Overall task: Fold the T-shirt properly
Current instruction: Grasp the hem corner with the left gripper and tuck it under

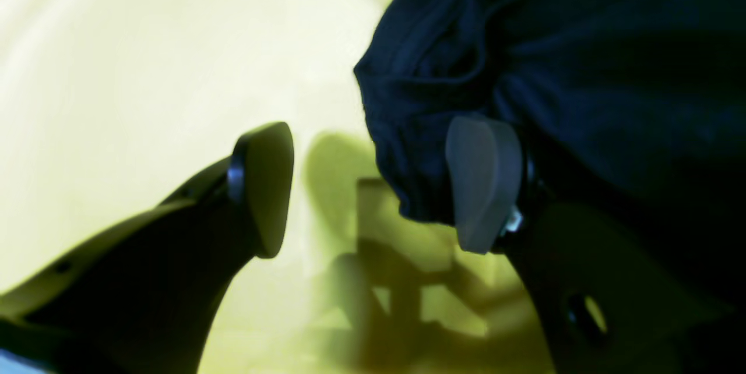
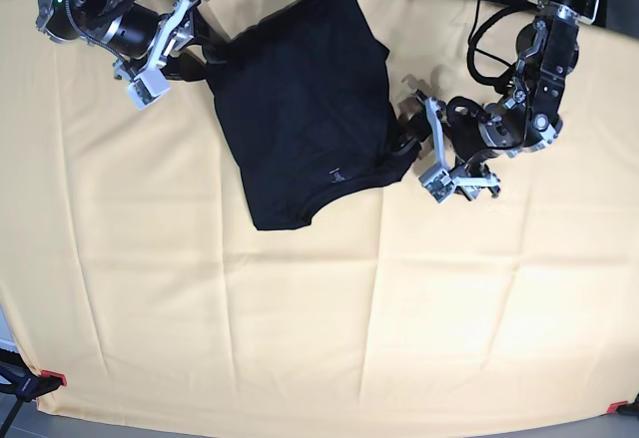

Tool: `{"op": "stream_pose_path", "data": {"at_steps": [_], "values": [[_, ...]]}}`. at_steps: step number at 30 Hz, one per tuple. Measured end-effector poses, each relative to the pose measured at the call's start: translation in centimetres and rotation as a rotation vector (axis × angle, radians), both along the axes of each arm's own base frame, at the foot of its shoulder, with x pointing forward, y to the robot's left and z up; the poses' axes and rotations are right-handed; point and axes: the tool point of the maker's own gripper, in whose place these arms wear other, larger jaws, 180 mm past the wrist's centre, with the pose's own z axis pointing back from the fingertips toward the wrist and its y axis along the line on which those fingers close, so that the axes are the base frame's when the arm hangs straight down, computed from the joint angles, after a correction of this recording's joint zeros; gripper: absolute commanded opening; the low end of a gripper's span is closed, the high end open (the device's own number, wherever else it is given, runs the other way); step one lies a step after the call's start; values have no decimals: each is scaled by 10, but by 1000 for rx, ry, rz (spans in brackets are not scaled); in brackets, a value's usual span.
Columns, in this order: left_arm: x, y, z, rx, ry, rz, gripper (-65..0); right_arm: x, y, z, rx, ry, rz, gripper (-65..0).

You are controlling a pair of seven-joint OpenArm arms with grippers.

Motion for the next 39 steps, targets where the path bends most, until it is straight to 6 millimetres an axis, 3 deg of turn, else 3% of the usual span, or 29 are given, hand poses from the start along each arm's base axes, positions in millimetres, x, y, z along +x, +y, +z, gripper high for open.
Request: {"op": "stream_pose_path", "data": {"at_steps": [3, 9, 12, 19, 24, 26, 29, 30, 36, 39], "values": [[-3, -3, 2, 20, -9, -71, -222, 0, 0, 0, 0, 0, 0, -333], [14, 10, 14, 72, -55, -89, -222, 0, 0, 0, 0, 0, 0, -333], [10, 4, 17, 42, -48, -122, -222, 0, 0, 0, 1, 0, 0, -333], [-9, -4, 2, 24, 11, -164, -222, 0, 0, 0, 4, 0, 0, -333], [-7, -13, -5, -29, 1, -157, -227, 0, 0, 0, 4, 0, -1, -333], [-8, -15, -8, -39, 7, -165, -316, 0, 2, 2, 16, -1, -1, -334], [-10, -21, -9, -31, 2, -189, -599, 1, 3, 4, 30, -3, -2, -335], [-8, -22, -9, -31, -3, -186, -650, 1, 4, 4, 37, -3, -2, -336], [16, -11, -4, 32, -28, -103, -650, 1, 5, 6, 50, -4, -3, -340], [20, -9, -3, 45, -36, -100, -650, 1, 6, 6, 50, -3, -1, -446]]}}
